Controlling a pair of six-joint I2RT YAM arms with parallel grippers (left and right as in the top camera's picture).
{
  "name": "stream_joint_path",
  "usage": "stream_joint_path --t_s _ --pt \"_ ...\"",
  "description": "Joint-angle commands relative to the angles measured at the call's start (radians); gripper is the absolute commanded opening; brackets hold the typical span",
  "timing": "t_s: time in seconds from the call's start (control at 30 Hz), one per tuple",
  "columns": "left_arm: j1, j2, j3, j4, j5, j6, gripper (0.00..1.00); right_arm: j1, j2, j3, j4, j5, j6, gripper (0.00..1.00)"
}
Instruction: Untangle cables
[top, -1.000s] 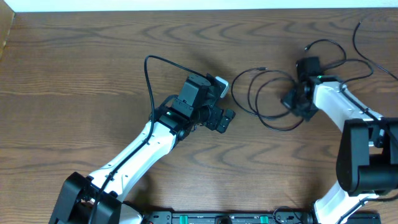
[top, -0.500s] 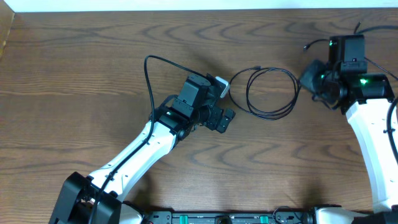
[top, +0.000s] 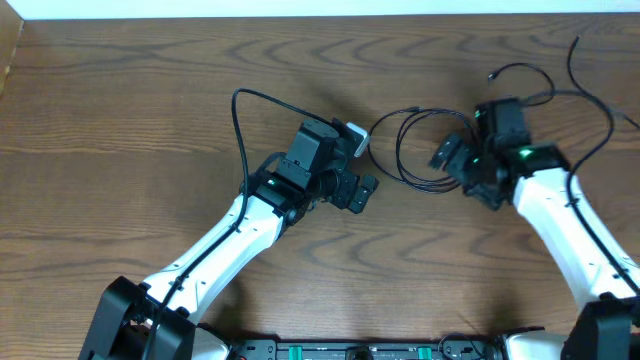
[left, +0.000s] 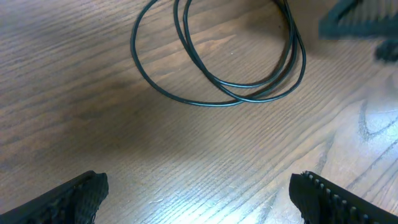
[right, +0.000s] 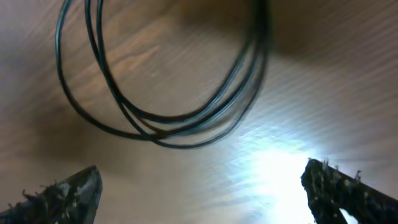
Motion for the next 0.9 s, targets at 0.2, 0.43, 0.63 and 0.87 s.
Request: stream_joint_path --t_s 0.2,0.43,0.63,0.87 --pt "0.002 0.003 0.003 0.001 -0.006 -0.004 0.99 0.051 0.010 -0.245 0.356 -0.021 0.492 0.89" --pt "0.002 0.003 0.003 0.001 -0.006 -0.004 0.98 0.051 0.010 -0.294 0.359 0.016 0.634 0.85" --pt "0.002 0.003 0.003 0.001 -0.006 -0.004 0.99 0.051 0.010 -0.299 0.391 0.020 0.696 0.83" --pt "0.002 0.003 0.003 0.002 -0.006 -0.004 0.99 0.051 0.010 -0.299 0.412 0.025 0.790 0.89"
